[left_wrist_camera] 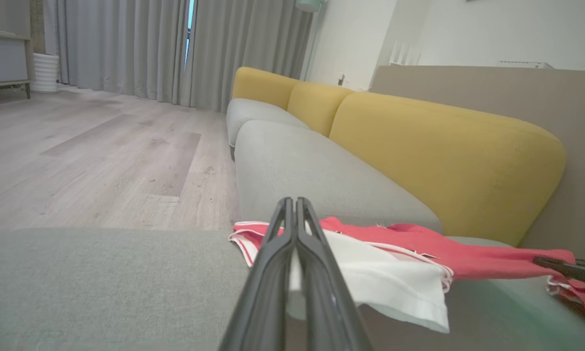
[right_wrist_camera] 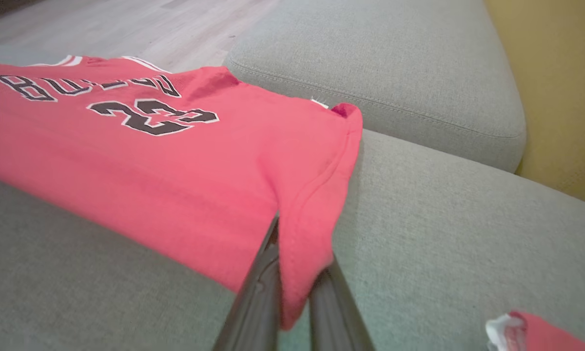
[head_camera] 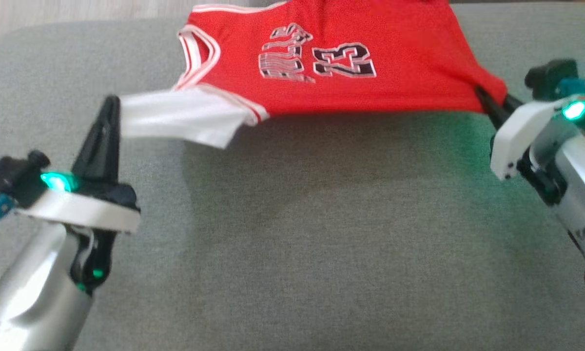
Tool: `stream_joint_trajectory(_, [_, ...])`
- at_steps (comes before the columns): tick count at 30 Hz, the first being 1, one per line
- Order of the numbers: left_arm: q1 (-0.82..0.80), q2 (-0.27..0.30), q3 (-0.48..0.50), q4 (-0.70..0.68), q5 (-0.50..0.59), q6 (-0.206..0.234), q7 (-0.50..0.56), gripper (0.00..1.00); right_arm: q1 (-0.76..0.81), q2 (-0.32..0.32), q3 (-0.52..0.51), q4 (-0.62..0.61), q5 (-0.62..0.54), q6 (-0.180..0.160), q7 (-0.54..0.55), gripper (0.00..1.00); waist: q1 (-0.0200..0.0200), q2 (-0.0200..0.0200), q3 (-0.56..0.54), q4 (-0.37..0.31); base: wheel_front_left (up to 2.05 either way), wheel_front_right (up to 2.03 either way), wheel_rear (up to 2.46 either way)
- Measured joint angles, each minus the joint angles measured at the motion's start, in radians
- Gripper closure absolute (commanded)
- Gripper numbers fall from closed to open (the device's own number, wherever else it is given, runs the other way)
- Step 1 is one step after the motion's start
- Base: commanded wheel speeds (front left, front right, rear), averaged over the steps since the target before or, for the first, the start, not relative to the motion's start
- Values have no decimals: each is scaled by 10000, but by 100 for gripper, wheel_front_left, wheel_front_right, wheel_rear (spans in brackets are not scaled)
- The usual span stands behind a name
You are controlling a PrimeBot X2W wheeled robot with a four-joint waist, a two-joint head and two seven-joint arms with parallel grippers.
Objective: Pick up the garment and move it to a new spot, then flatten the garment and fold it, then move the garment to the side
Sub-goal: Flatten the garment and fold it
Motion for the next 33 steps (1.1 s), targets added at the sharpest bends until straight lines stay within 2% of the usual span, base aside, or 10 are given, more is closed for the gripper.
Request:
stream_joint_trajectory(10, [1245,853,-1325,-704,-171,0,198,100,914,-736,1298,-1154,706,0,531,100,0,0,-727,-81,0,0,0])
stream_joint_trajectory(18, [2212,1528,-2165,-1430,-740,0,963,100,1491,-1572,2224,-2320,1505,0,1183,100,1,0,-1272,-27,0,0,0])
stream_joint_trajectory(27, [3331,2638,-2823,-2673,-1770,0,2220,100,2220,-2552,3147,-4004,2938,0,2382,100,0,0,-1649,-20,0,0,0])
stream_joint_trajectory(33, [3377,2832,-2673,-3005,-1856,90,2201,100,2287,-2869,3183,-4431,3191,0,2560,100,1,0,-1603,-69,0,0,0])
